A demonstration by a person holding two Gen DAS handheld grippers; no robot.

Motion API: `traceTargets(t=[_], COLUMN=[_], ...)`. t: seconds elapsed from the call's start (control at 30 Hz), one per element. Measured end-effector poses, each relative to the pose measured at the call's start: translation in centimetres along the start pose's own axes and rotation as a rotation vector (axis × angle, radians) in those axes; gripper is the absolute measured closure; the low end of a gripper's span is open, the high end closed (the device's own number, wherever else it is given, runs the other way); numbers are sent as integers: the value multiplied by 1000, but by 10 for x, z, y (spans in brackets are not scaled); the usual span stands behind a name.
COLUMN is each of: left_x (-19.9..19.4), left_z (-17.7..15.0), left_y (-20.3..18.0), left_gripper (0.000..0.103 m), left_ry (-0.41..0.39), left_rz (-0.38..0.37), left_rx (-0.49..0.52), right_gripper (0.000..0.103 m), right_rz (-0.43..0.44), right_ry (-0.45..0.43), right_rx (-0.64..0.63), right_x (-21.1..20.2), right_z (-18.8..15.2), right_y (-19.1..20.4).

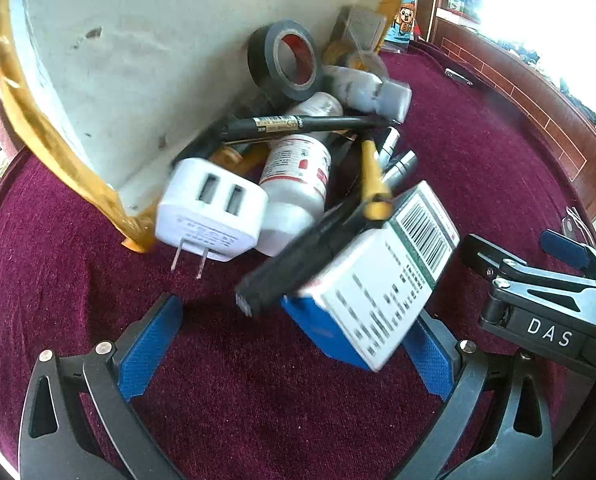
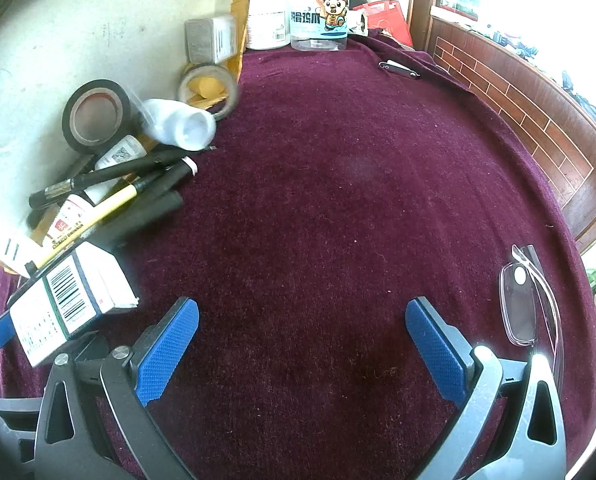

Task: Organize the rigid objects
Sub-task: 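Tip the cardboard tray to dump its items onto the carpet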

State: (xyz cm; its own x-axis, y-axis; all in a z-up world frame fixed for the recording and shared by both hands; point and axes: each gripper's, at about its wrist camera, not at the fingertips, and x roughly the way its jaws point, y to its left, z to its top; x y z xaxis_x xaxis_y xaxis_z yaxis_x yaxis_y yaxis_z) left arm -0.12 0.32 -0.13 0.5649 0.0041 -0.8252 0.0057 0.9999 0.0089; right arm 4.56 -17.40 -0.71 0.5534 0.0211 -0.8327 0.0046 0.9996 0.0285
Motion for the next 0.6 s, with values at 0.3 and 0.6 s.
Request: traceTargets(t=[0.3, 0.6], left_x=[-1, -1], left_z=[0, 0], left_y=[0, -1], left_gripper=[0, 0], left_ry=[0, 0], left_rz=[0, 0], left_rx=[0, 0], right_gripper=[1, 1], right_rz=[0, 0], right_ry=[0, 0], right_rx=[0, 0], right_x=[-1, -1], right_z=[-1, -1], right_y=[2, 2])
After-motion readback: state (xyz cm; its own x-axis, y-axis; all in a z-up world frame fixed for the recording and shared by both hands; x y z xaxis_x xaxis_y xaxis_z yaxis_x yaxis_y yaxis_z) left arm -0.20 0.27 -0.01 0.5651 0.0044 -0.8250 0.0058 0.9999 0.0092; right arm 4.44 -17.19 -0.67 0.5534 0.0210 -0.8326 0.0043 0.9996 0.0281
